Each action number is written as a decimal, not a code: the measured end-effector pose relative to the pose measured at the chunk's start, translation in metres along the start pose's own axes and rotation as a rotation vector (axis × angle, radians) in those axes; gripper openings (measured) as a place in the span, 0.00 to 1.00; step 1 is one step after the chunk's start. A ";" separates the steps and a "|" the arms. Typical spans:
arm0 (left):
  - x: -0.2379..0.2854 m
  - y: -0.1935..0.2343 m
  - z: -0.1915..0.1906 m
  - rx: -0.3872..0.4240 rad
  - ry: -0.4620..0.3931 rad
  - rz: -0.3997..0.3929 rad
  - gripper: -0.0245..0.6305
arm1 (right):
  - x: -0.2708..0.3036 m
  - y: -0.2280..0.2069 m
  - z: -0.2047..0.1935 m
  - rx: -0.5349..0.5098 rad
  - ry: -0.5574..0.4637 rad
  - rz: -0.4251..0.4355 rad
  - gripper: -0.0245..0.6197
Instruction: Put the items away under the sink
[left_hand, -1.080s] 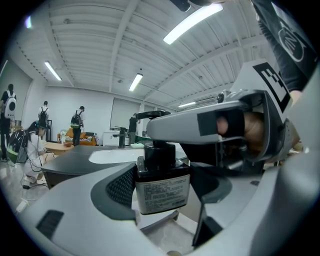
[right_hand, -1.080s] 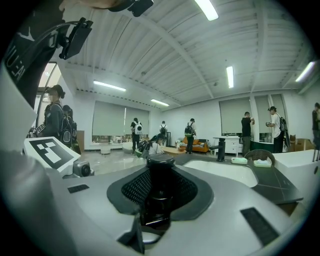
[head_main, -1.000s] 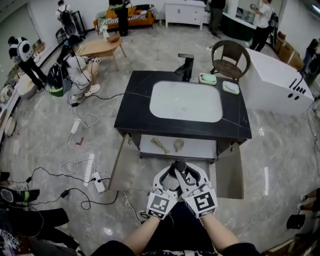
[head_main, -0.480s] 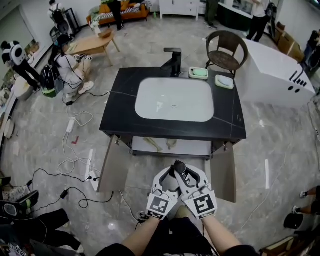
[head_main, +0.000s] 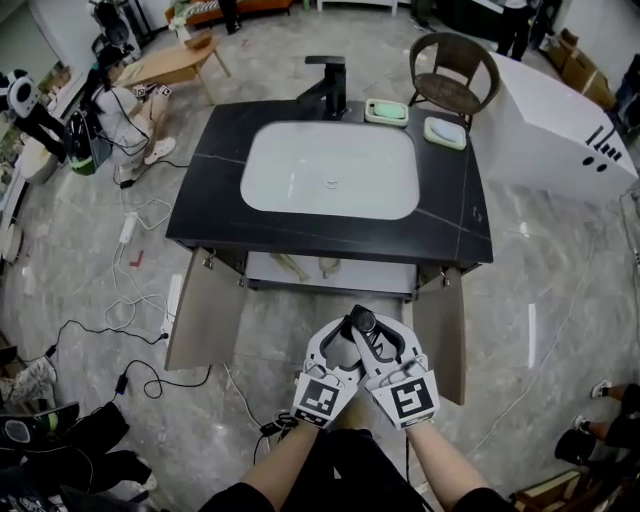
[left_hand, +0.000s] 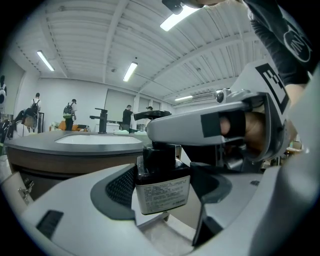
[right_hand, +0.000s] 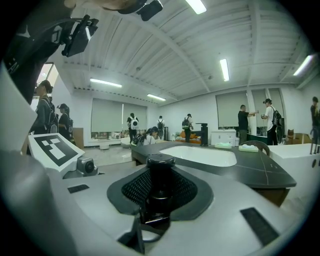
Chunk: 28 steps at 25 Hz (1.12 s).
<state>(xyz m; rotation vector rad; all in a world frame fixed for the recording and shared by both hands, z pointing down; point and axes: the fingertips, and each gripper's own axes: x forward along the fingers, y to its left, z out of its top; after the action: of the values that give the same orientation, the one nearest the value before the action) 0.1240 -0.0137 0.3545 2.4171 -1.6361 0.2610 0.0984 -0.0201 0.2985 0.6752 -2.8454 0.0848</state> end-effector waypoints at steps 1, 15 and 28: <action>0.004 0.000 -0.004 0.003 0.003 -0.003 0.56 | 0.001 -0.003 -0.005 0.000 -0.002 -0.004 0.19; 0.057 0.019 -0.101 0.020 0.053 -0.120 0.56 | 0.040 -0.033 -0.108 0.050 0.016 -0.096 0.19; 0.147 0.062 -0.231 0.009 0.037 -0.130 0.56 | 0.108 -0.078 -0.249 0.048 0.049 -0.122 0.19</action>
<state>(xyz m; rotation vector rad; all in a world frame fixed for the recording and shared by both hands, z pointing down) 0.1136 -0.1046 0.6201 2.4974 -1.4581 0.2906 0.0877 -0.1110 0.5660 0.8433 -2.7564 0.1485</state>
